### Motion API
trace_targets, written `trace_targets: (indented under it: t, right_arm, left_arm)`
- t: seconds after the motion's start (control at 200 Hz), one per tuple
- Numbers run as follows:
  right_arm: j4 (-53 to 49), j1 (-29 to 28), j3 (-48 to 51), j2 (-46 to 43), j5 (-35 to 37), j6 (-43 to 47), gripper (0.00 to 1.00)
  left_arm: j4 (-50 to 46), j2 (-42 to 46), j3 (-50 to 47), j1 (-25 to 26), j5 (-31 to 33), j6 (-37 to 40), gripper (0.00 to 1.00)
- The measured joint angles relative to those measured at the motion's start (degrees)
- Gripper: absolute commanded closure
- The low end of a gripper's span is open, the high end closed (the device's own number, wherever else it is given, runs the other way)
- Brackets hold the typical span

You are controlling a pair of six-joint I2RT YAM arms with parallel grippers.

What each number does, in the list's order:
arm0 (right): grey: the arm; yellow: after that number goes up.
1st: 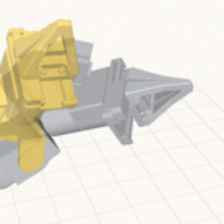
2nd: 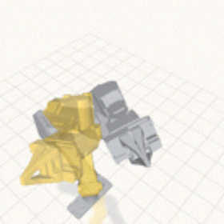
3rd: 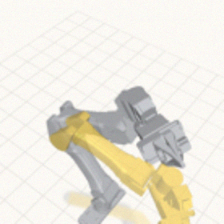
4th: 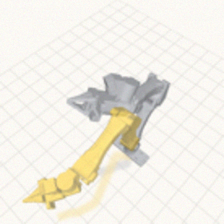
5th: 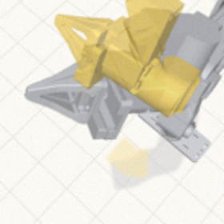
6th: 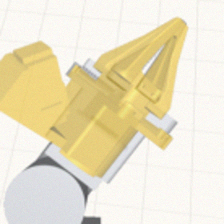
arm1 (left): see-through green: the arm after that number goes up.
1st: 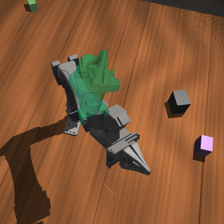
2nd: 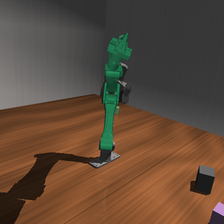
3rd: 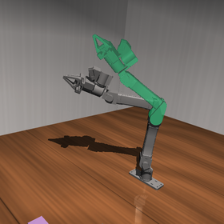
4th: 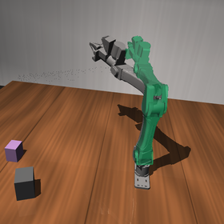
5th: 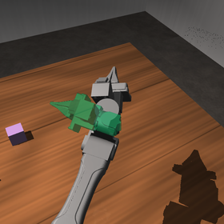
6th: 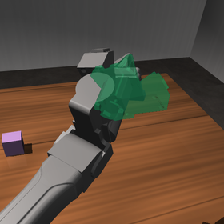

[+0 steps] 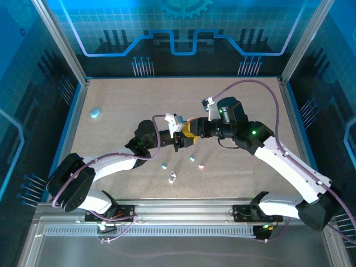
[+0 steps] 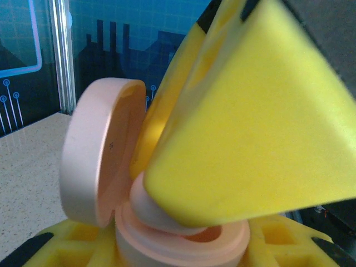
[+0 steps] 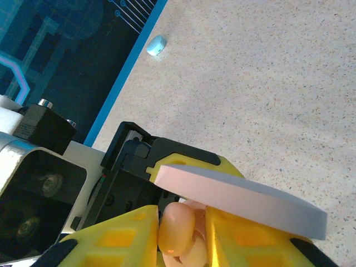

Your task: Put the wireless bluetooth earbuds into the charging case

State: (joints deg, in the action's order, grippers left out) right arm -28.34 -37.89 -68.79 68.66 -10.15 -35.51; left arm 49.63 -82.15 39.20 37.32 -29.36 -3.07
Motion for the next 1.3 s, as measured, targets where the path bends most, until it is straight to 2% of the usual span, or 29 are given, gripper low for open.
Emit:
trace_targets:
  t: [0.22,0.67,1.011,1.146,1.301]
  right_arm:
    - [-1.33,0.02,-0.90,0.02,-1.20,0.00,0.73]
    - [-1.88,0.07,-2.10,0.35,-3.76,-0.24,0.69]
    - [-2.03,0.07,-2.10,0.35,-3.15,-0.44,0.71]
    - [-2.10,0.07,-2.10,0.24,-3.26,-0.39,0.67]
    - [-2.27,0.37,-1.99,-2.21,-3.87,0.85,0.61]
  left_arm:
    - [0.07,0.00,0.04,0.04,-0.02,0.00,0.62]
    - [0.42,0.00,0.55,0.04,0.00,0.00,0.62]
    - [0.39,0.00,0.55,0.04,0.02,0.00,0.63]
    - [-0.04,0.00,0.55,0.04,0.90,0.13,0.66]
    - [-1.40,-0.07,0.63,-0.07,4.87,0.44,0.66]
